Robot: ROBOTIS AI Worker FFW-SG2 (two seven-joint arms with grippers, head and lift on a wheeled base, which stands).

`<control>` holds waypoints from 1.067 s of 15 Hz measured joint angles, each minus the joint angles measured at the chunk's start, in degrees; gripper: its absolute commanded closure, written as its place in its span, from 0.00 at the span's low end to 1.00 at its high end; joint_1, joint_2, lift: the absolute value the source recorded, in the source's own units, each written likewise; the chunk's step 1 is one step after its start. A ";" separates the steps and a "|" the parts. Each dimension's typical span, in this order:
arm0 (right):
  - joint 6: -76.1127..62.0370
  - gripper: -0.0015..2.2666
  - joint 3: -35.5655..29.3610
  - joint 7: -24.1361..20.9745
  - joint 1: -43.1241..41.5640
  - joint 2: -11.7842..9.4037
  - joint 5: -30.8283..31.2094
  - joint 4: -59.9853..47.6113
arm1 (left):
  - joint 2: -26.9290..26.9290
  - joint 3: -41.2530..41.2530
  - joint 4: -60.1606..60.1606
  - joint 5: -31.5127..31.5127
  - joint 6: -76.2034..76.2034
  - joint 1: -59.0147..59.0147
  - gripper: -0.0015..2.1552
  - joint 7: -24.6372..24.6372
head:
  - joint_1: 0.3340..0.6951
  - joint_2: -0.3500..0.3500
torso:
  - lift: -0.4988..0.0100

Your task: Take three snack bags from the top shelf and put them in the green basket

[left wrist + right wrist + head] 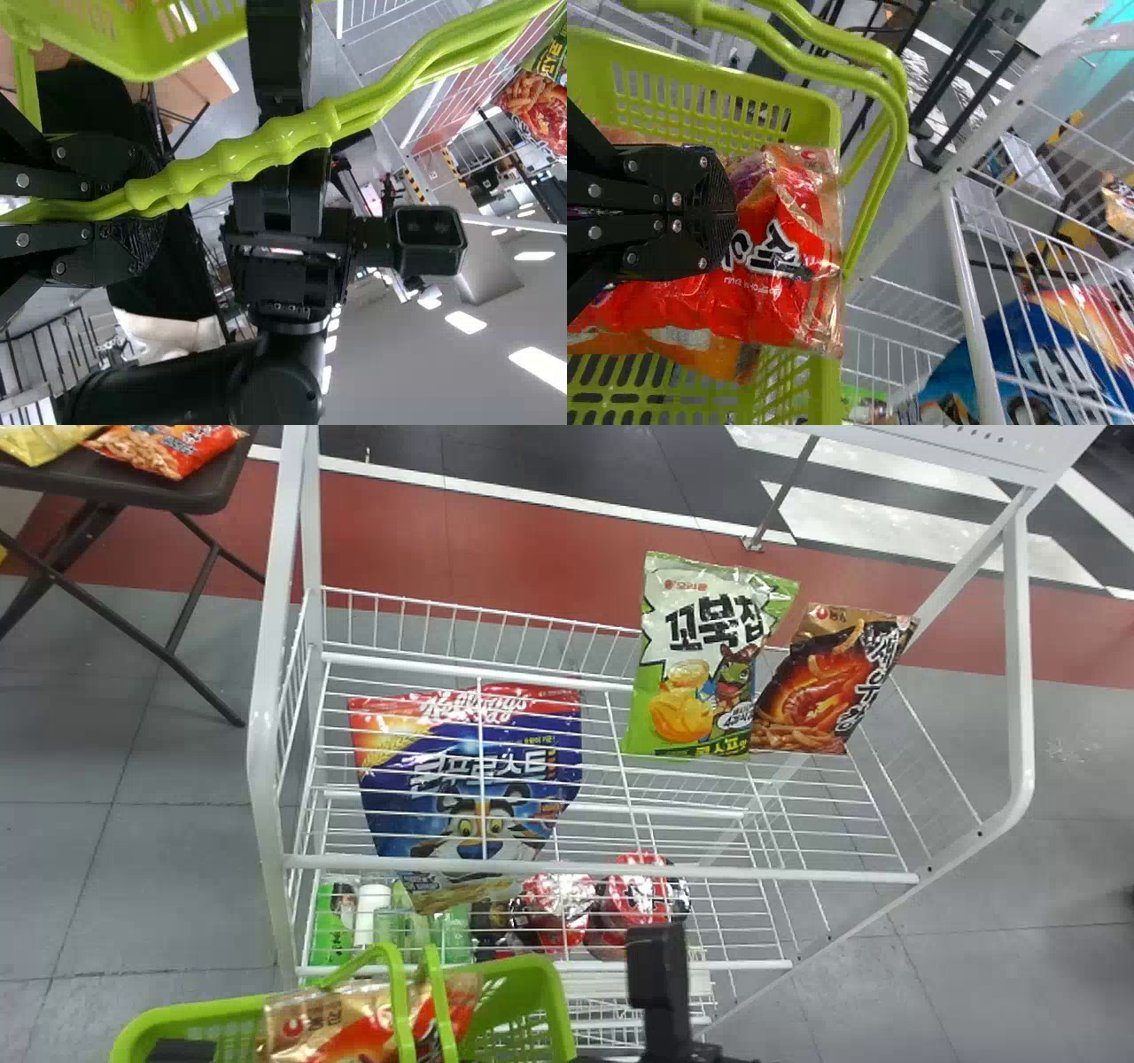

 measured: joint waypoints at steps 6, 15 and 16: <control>1.54 0.00 4.91 0.74 -0.24 -2.91 0.52 2.00 | -0.01 -0.20 0.61 -0.36 -0.09 -0.20 0.69 -0.17 | 1.00 0.04 | 0.92; -28.77 0.03 -6.00 -2.24 5.88 -3.24 0.31 -2.32 | -0.20 -0.93 1.54 -0.45 -0.12 -0.68 0.69 -0.18 | 1.00 0.00 | 0.92; -34.58 0.03 -7.12 -4.12 5.82 -3.01 0.16 -2.10 | -0.13 -1.17 1.50 -0.52 -0.10 -0.65 0.69 -0.20 | 1.00 0.00 | 0.92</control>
